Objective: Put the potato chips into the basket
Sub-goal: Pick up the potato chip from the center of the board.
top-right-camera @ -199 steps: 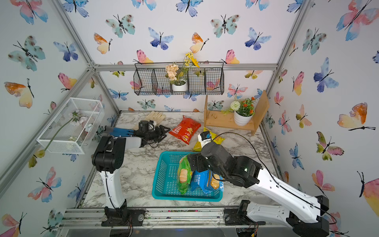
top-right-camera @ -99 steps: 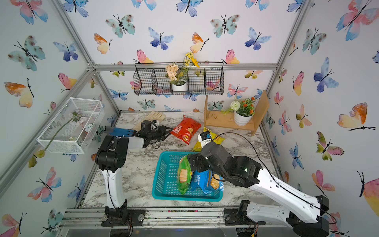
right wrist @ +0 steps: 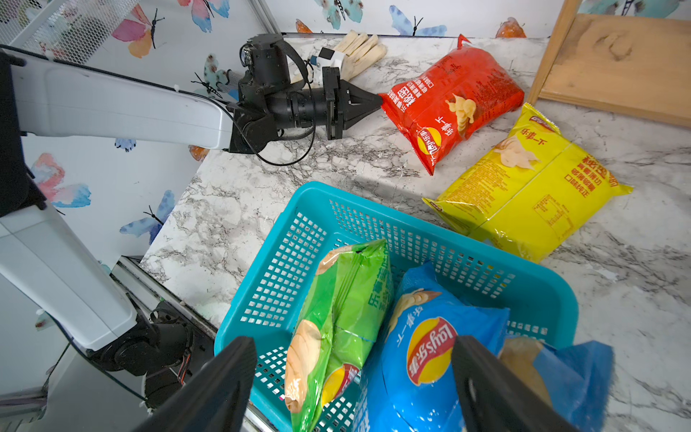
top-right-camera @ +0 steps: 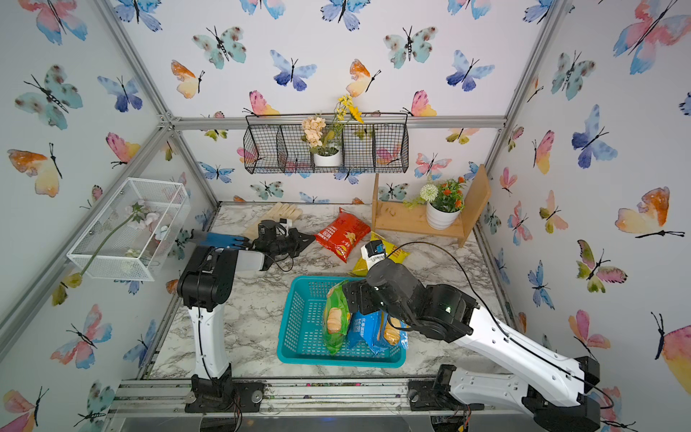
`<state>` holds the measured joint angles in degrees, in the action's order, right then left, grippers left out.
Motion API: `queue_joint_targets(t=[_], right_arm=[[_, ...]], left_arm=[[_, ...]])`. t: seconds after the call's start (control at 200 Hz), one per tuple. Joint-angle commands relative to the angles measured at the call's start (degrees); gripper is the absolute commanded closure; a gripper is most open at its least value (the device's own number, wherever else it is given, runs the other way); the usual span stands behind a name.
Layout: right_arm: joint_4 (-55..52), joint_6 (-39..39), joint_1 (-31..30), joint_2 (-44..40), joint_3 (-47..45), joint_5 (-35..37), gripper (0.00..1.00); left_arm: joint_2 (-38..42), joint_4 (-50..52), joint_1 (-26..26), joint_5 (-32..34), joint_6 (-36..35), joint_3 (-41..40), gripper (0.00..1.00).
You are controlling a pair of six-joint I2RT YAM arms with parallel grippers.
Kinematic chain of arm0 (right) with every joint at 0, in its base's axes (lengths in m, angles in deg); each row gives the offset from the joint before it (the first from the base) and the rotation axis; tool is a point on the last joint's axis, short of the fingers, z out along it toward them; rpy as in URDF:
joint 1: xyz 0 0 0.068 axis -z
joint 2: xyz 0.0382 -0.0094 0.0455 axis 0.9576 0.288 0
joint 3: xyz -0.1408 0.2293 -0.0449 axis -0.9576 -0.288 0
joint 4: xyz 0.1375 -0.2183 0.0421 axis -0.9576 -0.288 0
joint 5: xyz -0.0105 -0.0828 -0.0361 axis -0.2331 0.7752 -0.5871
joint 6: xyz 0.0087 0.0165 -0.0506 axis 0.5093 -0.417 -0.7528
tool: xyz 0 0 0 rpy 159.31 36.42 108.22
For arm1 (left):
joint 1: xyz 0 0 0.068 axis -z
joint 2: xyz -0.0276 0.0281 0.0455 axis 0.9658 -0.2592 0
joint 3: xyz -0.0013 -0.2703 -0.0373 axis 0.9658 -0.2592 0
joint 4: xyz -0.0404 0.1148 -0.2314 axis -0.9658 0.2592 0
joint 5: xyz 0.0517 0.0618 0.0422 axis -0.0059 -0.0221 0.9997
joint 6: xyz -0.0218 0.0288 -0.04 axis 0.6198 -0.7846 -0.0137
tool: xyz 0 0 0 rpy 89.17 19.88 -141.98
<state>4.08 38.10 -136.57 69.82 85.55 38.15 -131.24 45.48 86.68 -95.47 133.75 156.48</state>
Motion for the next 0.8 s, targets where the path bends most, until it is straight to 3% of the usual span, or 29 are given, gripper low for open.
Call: queue_joint_targets(t=[0.0, 0.155, 0.516, 0.796], right_arm=[[-0.7, -0.5, 0.3, 0.0, 0.1, 0.9, 0.12], [0.0, -1.8, 0.3, 1.7, 0.6, 0.3, 0.12], [3.4, -3.8, 0.3, 5.4, 1.7, -1.9, 0.14], [3.3, -6.8, 0.3, 8.9, 5.4, -2.3, 0.14]], left_arm=[[3.2, -1.0, 0.1, -3.2, -0.2, -1.4, 1.00], [8.3, 3.3, 0.0, -3.6, -3.1, -2.9, 1.00], [21.7, 27.3, 0.0, -0.8, -18.3, -0.7, 1.00], [30.4, 37.7, 0.2, 0.4, -23.2, 1.9, 1.00]])
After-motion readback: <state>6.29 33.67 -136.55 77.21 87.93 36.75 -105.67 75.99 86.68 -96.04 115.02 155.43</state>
